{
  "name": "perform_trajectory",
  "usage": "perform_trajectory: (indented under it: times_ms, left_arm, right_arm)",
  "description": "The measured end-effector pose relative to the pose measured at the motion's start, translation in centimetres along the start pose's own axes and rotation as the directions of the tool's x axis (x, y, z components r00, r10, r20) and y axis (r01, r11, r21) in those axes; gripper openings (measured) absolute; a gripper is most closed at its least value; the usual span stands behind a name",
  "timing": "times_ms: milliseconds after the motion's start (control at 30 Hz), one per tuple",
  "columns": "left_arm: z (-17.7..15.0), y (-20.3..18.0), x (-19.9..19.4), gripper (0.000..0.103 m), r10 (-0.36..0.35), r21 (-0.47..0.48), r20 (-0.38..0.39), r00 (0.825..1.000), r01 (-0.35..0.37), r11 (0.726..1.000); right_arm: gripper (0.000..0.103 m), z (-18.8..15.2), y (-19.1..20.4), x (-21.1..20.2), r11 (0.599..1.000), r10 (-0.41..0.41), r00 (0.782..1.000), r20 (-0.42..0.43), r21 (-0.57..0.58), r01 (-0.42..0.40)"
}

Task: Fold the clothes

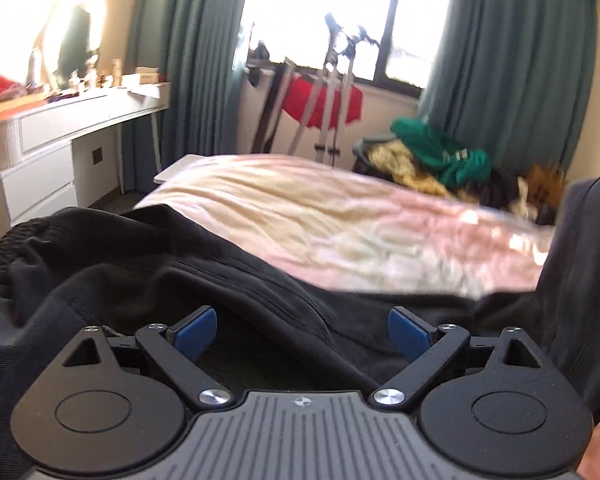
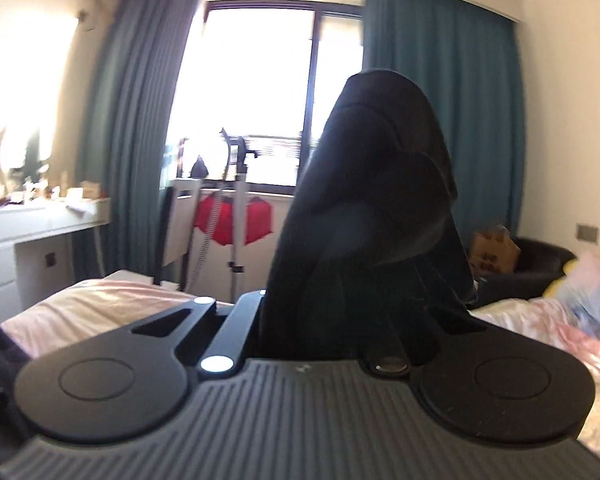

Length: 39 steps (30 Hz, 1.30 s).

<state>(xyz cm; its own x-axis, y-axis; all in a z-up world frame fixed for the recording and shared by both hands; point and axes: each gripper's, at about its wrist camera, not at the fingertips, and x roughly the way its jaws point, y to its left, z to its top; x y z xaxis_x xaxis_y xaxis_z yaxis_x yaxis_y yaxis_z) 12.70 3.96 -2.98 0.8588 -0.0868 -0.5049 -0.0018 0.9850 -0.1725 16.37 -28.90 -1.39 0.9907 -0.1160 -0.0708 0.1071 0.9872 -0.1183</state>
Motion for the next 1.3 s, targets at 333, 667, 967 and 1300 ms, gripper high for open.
perform_trajectory:
  times_ms: [333,667,967,1300]
  left_arm:
    - [1.6,6.1,-4.1,0.096,-0.022,-0.126,0.091,0.996,0.033,0.992]
    - [-0.4,3.3,-1.1,0.096,-0.145,-0.081,-0.022,0.989,0.143,0.986]
    - [-2.9,1.0,0.7,0.088,-0.125,-0.004,-0.106,0.986,0.125,0.992]
    - [-4.1,-0.8,-0.5,0.033,-0.142,0.047,-0.085,0.986,0.147,0.988]
  right_arm:
    - [0.012,-10.7,16.7,-0.2,0.909,0.263,0.931,-0.253,-0.257,-0.327]
    - [0.04,-10.5,17.0,-3.3,0.816,0.381,0.853,-0.357,-0.304,-0.492]
    - [0.043,-8.6,6.1,-5.8,0.932,0.363,0.884,-0.295,0.092,-0.352]
    - [0.045,-12.1,-1.1,-2.4,0.924,0.2,0.928,-0.314,0.376,-0.072]
